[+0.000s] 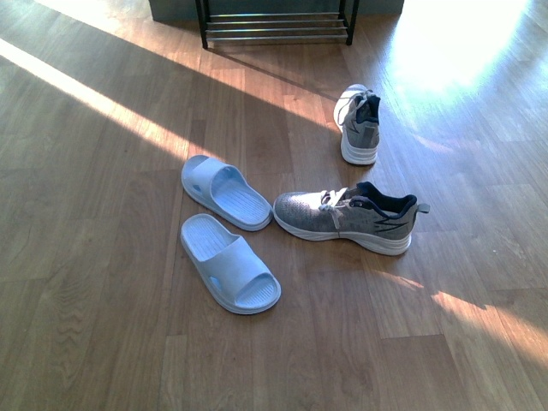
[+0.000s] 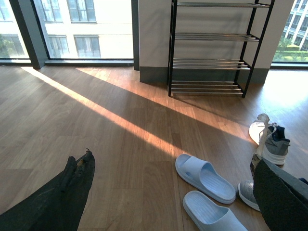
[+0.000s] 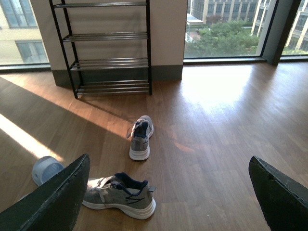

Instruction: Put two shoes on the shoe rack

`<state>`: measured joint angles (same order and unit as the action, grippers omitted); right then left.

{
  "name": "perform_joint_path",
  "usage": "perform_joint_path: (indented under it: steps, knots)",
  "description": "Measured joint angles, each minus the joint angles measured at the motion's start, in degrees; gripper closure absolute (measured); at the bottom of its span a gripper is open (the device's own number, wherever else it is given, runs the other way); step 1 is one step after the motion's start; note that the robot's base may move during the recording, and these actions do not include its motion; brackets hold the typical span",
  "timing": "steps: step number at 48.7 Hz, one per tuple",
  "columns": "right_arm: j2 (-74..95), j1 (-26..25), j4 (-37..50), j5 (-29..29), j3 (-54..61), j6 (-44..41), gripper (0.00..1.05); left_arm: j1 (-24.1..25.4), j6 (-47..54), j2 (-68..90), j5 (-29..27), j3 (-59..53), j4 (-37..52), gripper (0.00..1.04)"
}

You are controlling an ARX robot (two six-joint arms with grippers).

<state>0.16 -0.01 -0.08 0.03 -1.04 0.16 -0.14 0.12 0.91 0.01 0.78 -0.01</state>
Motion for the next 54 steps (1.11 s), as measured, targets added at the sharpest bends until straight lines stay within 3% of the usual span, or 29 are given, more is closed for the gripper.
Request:
perform_joint_path:
  steps: [54]
  knots:
    - [0.00, 0.00, 0.00, 0.00, 0.00, 0.00, 0.09, 0.00, 0.00, 0.00, 0.00, 0.00, 0.00, 0.09]
